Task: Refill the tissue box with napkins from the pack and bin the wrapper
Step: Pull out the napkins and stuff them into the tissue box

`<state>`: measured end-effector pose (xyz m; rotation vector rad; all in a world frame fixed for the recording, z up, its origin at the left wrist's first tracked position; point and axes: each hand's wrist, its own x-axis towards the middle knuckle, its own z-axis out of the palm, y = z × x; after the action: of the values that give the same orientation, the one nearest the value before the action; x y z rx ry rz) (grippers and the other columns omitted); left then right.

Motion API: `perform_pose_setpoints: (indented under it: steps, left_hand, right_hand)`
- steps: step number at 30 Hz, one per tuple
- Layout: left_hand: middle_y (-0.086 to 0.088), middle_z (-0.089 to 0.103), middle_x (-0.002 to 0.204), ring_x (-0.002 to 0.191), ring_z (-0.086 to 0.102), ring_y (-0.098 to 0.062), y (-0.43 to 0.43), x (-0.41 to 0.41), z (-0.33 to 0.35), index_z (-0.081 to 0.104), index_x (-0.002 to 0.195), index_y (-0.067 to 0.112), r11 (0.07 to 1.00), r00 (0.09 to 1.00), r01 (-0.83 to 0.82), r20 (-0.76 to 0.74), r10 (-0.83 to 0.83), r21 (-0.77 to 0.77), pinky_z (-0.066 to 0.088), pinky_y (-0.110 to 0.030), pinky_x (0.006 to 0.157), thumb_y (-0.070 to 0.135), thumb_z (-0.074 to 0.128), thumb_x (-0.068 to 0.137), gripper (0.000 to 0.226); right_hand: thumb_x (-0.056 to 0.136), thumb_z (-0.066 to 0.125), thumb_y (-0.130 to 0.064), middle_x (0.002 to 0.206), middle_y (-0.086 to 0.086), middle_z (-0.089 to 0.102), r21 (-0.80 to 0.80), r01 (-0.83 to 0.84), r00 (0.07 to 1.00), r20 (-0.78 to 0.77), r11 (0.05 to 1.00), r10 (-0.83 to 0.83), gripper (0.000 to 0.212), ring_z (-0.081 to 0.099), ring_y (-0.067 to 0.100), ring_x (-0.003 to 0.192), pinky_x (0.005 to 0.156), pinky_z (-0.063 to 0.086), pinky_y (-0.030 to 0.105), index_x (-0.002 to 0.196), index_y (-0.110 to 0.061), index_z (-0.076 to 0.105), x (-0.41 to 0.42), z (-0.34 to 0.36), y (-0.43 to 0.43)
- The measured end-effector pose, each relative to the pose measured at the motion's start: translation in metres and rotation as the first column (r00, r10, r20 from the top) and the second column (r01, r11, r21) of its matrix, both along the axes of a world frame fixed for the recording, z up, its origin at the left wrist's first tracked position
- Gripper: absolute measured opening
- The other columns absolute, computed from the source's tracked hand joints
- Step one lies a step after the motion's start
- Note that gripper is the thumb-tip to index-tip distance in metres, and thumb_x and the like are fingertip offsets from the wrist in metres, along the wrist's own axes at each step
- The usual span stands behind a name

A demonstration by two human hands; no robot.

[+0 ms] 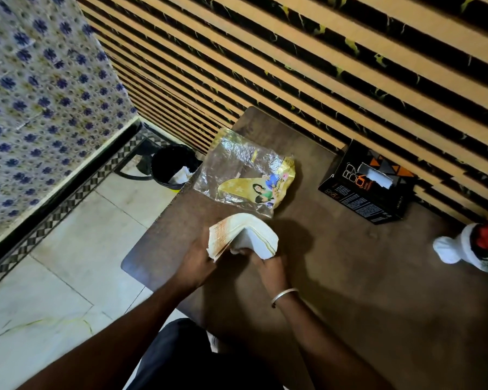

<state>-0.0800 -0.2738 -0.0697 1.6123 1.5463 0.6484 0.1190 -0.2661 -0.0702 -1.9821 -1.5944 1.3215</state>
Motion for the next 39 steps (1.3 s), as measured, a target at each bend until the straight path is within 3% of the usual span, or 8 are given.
perform_pose_setpoints:
  steps: [5, 9, 13, 19, 24, 29, 34, 39]
  left_hand:
    - [-0.005, 0.065, 0.131, 0.117, 0.063, -0.018, 0.001, -0.001, 0.002, 0.056, 0.133, 0.005, 0.993, 0.996, -0.084, 0.023, 0.086, -0.078, 0.048, -0.024, 0.096, 0.027, 0.059, 0.086, 0.052]
    - [-0.003, 0.065, 0.128, 0.115, 0.062, -0.013, 0.003, 0.002, 0.008, 0.061, 0.128, 0.006, 0.998, 0.996, -0.051, 0.067, 0.053, -0.031, 0.049, -0.036, 0.100, 0.023, 0.064, 0.086, 0.046]
    - [0.001, 0.067, 0.120, 0.106, 0.061, -0.007, 0.008, 0.005, 0.016, 0.062, 0.124, 0.003, 0.995, 0.994, -0.099, 0.050, 0.099, -0.010, 0.044, -0.012, 0.087, 0.029, 0.061, 0.085, 0.047]
    - [0.003, 0.065, 0.115, 0.108, 0.060, -0.012, 0.006, 0.010, 0.018, 0.065, 0.123, 0.005, 0.990, 0.989, -0.107, 0.090, 0.116, -0.091, 0.042, -0.019, 0.087, 0.016, 0.069, 0.090, 0.036]
    - [0.018, 0.076, 0.096, 0.087, 0.070, -0.001, 0.014, -0.009, 0.017, 0.064, 0.107, 0.029, 0.945, 0.966, -0.089, 0.202, 0.159, -0.316, 0.056, -0.032, 0.084, 0.027, 0.076, 0.081, 0.029]
    - [-0.002, 0.068, 0.124, 0.107, 0.068, -0.021, 0.023, -0.020, 0.007, 0.049, 0.129, 0.026, 0.859, 0.974, 0.015, 0.200, 0.103, -0.512, 0.051, -0.047, 0.100, 0.035, 0.078, 0.075, 0.063]
    - [0.002, 0.064, 0.116, 0.096, 0.064, -0.018, 0.025, -0.010, 0.004, 0.049, 0.131, 0.016, 0.902, 0.994, -0.085, 0.032, 0.109, -0.424, 0.052, -0.022, 0.076, 0.033, 0.068, 0.090, 0.048]
    - [-0.022, 0.061, 0.116, 0.105, 0.057, -0.040, 0.020, -0.003, 0.001, 0.053, 0.128, 0.007, 0.970, 0.967, -0.165, -0.225, 0.123, -0.179, 0.048, -0.042, 0.090, 0.029, 0.056, 0.095, 0.040]
  right_hand:
    - [0.085, 0.049, -0.039, 0.066, 0.009, 0.073, 0.180, -0.026, 0.987, 0.158, 0.983, -0.003, 0.040, 0.068, 0.025, 0.058, 0.065, 0.037, 0.025, 0.075, -0.009, 0.073, 0.003, -0.039, 0.000]
    - [0.089, 0.050, -0.049, 0.093, 0.015, 0.075, 0.131, 0.032, 0.982, 0.180, 0.991, -0.055, 0.050, 0.072, 0.031, 0.088, 0.079, 0.047, 0.031, 0.097, -0.005, 0.073, 0.003, -0.029, 0.002]
    - [0.082, 0.075, -0.040, 0.084, 0.012, 0.077, 0.148, 0.139, 0.984, 0.094, 0.979, -0.154, 0.035, 0.072, 0.020, 0.078, 0.068, 0.052, 0.033, 0.082, -0.004, 0.075, 0.005, -0.012, 0.004]
    - [0.052, 0.068, -0.083, 0.077, 0.013, 0.076, -0.001, 0.192, 0.980, 0.058, 0.981, -0.192, 0.088, 0.073, 0.025, 0.077, 0.066, 0.057, 0.045, 0.078, 0.001, 0.071, 0.016, -0.025, 0.000]
    - [0.070, 0.085, -0.039, 0.116, 0.000, 0.064, -0.056, 0.125, 0.971, -0.200, 0.991, -0.134, 0.061, 0.061, 0.011, 0.108, 0.088, 0.052, 0.030, 0.117, -0.016, 0.054, 0.024, 0.001, 0.003]
    - [0.077, 0.082, -0.022, 0.109, -0.009, 0.065, -0.300, 0.035, 0.942, -0.308, 0.953, -0.132, 0.050, 0.062, -0.004, 0.089, 0.062, 0.052, 0.009, 0.116, -0.020, 0.051, 0.023, 0.003, -0.003]
    - [0.080, 0.076, -0.046, 0.114, 0.004, 0.069, -0.269, 0.171, 0.958, -0.181, 0.948, -0.224, 0.047, 0.068, 0.014, 0.096, 0.067, 0.055, 0.022, 0.111, -0.014, 0.059, 0.009, 0.000, -0.013]
    - [0.091, 0.055, -0.047, 0.122, 0.011, 0.062, -0.151, 0.430, 0.887, -0.111, 0.890, -0.448, 0.047, 0.059, 0.030, 0.111, 0.097, 0.049, 0.049, 0.123, -0.011, 0.055, -0.010, -0.002, -0.016]
